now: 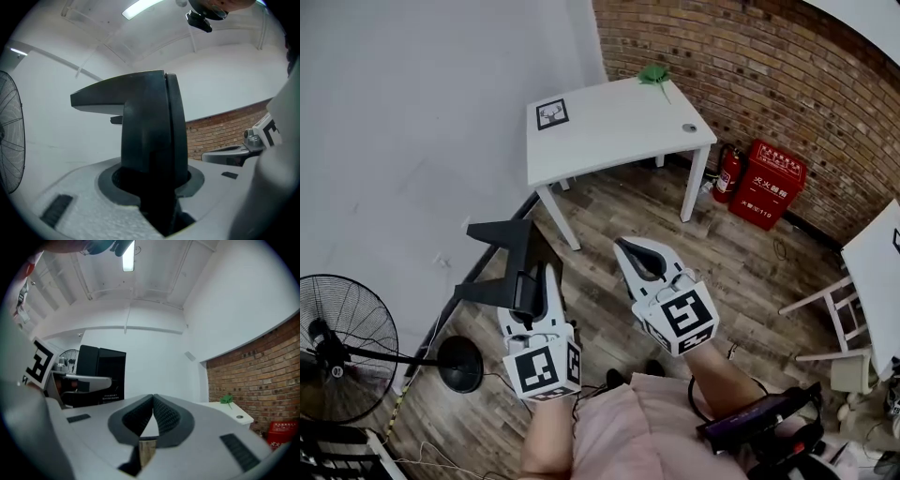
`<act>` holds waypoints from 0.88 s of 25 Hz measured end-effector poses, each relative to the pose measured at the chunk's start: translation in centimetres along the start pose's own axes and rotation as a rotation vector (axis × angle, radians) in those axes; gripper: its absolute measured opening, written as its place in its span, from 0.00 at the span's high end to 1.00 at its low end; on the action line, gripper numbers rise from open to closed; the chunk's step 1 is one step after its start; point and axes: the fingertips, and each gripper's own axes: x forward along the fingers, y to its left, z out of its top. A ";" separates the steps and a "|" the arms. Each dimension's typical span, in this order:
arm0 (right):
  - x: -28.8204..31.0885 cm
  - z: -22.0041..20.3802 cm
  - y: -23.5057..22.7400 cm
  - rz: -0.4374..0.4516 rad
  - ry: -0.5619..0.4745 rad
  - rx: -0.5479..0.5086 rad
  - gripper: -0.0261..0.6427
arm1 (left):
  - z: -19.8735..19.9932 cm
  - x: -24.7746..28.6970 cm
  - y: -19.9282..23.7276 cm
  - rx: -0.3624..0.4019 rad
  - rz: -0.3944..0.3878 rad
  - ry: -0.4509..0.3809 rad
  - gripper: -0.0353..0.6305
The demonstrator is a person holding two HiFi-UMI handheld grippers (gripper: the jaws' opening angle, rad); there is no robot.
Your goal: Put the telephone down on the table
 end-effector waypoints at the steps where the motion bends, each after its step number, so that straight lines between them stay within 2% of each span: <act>1: -0.1 0.2 -0.2 0.010 -0.004 0.005 0.94 | 0.1 0.0 -0.2 -0.003 -0.005 0.001 0.70; 6: -0.6 1.9 -1.4 0.111 -0.059 0.037 0.83 | 1.0 0.7 -1.8 -0.016 -0.057 -0.006 0.70; 12: -0.9 4.3 -1.5 0.269 -0.122 0.051 0.70 | 1.7 1.5 -3.1 -0.053 -0.164 0.006 0.70; 16: -0.4 5.4 -1.7 0.351 -0.148 0.074 0.68 | 1.7 2.0 -3.8 -0.069 -0.309 0.023 0.70; 19: 0.1 5.7 -1.4 0.413 -0.147 0.075 0.63 | 2.0 2.4 -4.5 -0.111 -0.432 0.021 0.70; 22: 1.0 5.9 -0.7 0.511 -0.132 0.074 0.58 | 1.9 3.2 -4.9 -0.125 -0.571 0.021 0.70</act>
